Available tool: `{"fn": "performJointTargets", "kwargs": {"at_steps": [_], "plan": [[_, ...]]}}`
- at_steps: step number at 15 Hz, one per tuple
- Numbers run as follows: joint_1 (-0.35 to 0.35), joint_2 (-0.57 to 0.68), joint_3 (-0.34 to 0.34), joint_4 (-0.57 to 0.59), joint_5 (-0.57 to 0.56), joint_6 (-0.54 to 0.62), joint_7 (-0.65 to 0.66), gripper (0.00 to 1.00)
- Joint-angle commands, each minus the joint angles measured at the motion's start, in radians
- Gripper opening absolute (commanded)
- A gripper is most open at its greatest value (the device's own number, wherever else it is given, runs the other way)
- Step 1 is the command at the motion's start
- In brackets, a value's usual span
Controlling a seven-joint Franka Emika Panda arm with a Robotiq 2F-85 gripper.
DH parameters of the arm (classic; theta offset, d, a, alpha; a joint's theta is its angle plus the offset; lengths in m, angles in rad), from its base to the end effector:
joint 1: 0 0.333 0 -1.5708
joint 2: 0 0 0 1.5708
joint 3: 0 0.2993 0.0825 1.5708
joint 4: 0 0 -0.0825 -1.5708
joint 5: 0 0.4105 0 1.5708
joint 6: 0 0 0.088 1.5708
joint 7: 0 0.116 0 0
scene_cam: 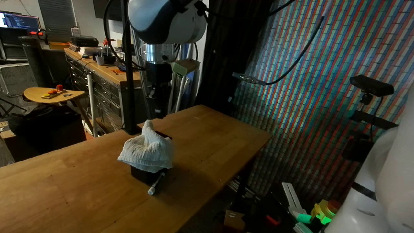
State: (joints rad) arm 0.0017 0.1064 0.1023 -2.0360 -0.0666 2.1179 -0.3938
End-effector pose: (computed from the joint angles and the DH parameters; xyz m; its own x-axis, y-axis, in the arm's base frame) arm 0.5861 0.0571 0.3514 0.8611 0.5069 -0.0400 0.5081 -0.8607 0.0323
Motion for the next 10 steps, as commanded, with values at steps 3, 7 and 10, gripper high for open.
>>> {"fn": "performJointTargets", "kwargs": {"at_steps": [3,7,10], "plan": [[0.013,0.03,-0.013,0.035,0.036,0.089,0.029,0.1],[0.011,0.08,-0.01,0.048,0.071,0.128,0.04,0.12],[0.008,0.135,-0.004,0.058,0.108,0.143,0.034,0.1]]}}
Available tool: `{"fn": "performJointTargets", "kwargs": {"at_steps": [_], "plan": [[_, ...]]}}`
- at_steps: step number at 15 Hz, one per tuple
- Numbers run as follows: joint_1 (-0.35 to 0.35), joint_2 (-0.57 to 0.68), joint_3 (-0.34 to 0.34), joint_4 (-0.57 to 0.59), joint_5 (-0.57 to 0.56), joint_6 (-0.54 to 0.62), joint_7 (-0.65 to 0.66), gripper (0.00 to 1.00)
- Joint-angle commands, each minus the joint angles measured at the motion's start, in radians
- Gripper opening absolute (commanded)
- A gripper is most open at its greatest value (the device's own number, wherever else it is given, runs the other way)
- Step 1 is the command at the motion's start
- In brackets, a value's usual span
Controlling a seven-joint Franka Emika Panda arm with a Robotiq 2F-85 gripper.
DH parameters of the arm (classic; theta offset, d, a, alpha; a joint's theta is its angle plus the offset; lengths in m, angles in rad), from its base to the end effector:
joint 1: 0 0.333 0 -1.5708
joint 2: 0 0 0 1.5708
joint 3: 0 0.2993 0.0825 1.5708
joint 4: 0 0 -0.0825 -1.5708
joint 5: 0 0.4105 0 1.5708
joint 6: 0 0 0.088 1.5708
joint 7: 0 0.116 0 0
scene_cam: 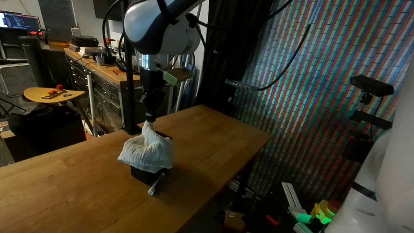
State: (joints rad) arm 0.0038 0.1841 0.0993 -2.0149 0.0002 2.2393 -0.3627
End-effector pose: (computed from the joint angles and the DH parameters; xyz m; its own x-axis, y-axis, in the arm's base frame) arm 0.6060 0.0618 0.3258 0.8936 0.4467 0.0450 0.4473 -0.8944 -0.0025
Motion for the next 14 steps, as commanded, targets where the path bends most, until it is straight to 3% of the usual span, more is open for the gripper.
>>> {"fn": "performJointTargets", "kwargs": {"at_steps": [1,14], "plan": [[0.005,0.083,0.001,0.044,0.052,0.022,0.001,0.09],[-0.032,0.277,0.023,0.07,0.161,0.028,-0.023,0.1]]}}
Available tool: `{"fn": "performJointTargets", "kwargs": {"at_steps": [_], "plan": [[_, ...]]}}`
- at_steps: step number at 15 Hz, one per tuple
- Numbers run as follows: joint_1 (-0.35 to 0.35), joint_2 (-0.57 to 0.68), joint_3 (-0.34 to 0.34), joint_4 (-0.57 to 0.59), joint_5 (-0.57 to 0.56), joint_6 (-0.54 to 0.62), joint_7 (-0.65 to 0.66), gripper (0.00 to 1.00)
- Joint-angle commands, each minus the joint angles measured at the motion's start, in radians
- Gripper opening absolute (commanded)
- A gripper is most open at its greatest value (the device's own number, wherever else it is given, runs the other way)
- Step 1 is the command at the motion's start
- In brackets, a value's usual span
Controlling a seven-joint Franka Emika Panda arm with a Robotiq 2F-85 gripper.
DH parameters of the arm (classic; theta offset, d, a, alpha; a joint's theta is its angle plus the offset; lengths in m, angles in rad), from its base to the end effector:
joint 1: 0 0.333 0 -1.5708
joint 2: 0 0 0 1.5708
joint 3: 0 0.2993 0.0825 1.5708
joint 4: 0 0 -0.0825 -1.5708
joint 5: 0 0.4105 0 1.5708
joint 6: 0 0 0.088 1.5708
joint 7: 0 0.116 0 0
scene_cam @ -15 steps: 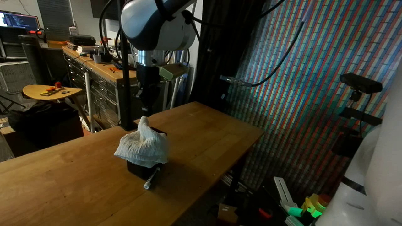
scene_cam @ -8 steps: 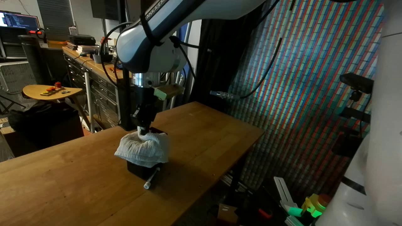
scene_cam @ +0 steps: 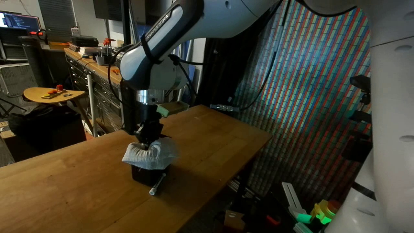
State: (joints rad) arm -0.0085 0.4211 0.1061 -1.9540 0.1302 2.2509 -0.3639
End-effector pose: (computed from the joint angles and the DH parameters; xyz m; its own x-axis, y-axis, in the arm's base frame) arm 0.6119 0.0641 0.2098 0.9287 0.3634 -0.0731 0.3474 -0.9221 -0.1703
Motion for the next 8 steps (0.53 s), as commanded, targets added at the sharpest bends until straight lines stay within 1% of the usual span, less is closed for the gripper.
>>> {"fn": "performJointTargets", "kwargs": {"at_steps": [1,5,8], "plan": [[-0.022,0.044,0.017,0.009,0.035,0.016,-0.024,0.1],[-0.031,0.085,0.031,0.004,0.057,0.022,-0.046,0.1],[-0.043,0.149,0.055,0.017,0.085,0.015,-0.078,0.1]]}}
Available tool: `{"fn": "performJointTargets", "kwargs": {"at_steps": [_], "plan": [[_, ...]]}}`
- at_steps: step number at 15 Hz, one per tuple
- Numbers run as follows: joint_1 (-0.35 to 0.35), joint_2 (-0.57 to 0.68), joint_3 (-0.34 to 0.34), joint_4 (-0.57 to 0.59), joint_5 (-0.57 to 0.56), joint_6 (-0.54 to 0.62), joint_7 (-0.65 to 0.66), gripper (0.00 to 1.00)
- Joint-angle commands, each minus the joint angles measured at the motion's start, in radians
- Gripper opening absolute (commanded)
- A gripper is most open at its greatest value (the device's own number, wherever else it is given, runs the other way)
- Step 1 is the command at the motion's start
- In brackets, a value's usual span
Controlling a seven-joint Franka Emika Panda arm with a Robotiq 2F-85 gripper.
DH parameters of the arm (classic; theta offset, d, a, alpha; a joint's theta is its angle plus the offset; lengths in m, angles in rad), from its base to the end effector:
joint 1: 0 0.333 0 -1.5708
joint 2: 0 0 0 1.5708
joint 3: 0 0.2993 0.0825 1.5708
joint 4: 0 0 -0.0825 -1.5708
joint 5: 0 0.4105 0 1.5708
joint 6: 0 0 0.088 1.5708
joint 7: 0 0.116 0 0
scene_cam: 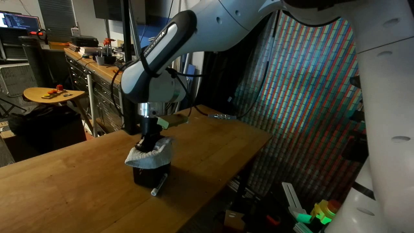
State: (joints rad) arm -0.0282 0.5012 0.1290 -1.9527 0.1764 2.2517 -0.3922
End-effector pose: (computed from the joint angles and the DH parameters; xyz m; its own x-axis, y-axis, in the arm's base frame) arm 0.6008 0.0679 0.1629 0.9232 0.3624 -0.1282 0.3258 -0.9146 -0.2397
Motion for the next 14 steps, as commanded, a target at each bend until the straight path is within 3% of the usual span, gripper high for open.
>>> {"fn": "performJointTargets", "kwargs": {"at_steps": [1,6,14], "plan": [[-0.027,0.086,0.039,0.02,0.046,0.011,-0.06,0.1],[-0.05,0.101,0.052,0.032,0.06,-0.012,-0.092,0.09],[-0.034,-0.019,0.026,0.03,-0.021,-0.043,-0.07,0.1]]}}
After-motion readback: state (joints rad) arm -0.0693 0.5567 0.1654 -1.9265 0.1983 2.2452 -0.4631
